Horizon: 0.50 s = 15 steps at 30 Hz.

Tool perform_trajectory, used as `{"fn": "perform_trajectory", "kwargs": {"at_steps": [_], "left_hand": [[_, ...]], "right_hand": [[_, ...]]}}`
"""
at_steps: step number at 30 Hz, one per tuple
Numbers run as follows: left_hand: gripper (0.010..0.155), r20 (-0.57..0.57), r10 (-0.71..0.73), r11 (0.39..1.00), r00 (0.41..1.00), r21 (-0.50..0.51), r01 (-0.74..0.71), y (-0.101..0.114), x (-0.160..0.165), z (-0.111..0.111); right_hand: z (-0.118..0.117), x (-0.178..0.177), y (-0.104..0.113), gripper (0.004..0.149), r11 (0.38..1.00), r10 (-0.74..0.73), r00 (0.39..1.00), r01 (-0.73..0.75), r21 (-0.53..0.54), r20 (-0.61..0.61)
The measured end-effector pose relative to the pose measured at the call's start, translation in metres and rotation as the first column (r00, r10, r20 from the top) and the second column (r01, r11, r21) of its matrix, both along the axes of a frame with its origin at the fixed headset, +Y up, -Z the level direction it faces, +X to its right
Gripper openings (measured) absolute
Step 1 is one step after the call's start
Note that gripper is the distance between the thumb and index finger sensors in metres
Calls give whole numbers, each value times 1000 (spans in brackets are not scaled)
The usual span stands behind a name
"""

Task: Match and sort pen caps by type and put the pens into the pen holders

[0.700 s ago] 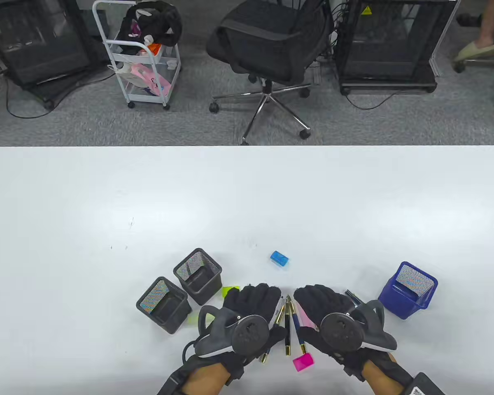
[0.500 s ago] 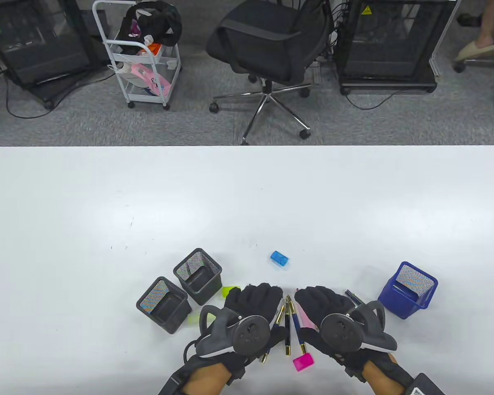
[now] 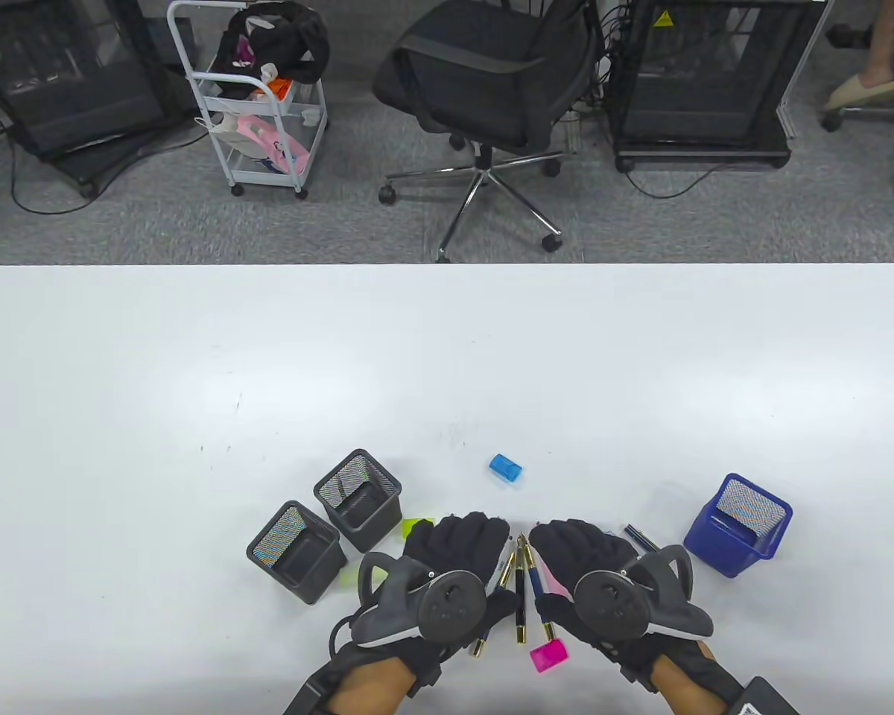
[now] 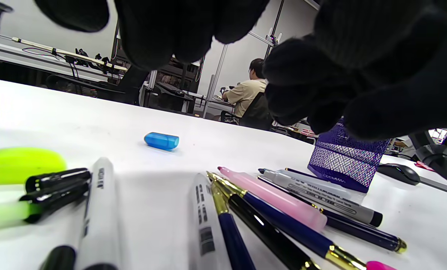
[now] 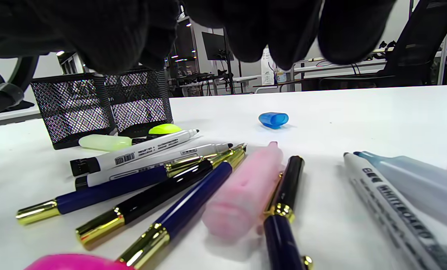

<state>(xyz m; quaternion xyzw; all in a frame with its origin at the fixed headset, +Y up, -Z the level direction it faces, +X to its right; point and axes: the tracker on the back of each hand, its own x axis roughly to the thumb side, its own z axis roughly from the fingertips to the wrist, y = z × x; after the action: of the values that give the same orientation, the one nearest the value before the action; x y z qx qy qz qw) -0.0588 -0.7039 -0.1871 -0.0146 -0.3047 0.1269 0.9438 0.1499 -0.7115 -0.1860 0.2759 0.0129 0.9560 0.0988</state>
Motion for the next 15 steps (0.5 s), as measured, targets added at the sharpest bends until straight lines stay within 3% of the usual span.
{"fn": "perform_trajectory", "kwargs": {"at_steps": [4,10,15], "left_hand": [[82,-17,-10,1000,1000,-2,10,1,-4,0],[81,-50,22,1000,999,-15,-23,5,-14,-1],[80,-61,29,999,998,-22,-31,5,-18,-1]], "right_hand": [[-1,8,2,81,1000,4,999,-4,3,38],[-10,41,14,73,999,-12,963,2,39,269],[-19,52,-1,66,985,167,887,-166,-39,431]]}}
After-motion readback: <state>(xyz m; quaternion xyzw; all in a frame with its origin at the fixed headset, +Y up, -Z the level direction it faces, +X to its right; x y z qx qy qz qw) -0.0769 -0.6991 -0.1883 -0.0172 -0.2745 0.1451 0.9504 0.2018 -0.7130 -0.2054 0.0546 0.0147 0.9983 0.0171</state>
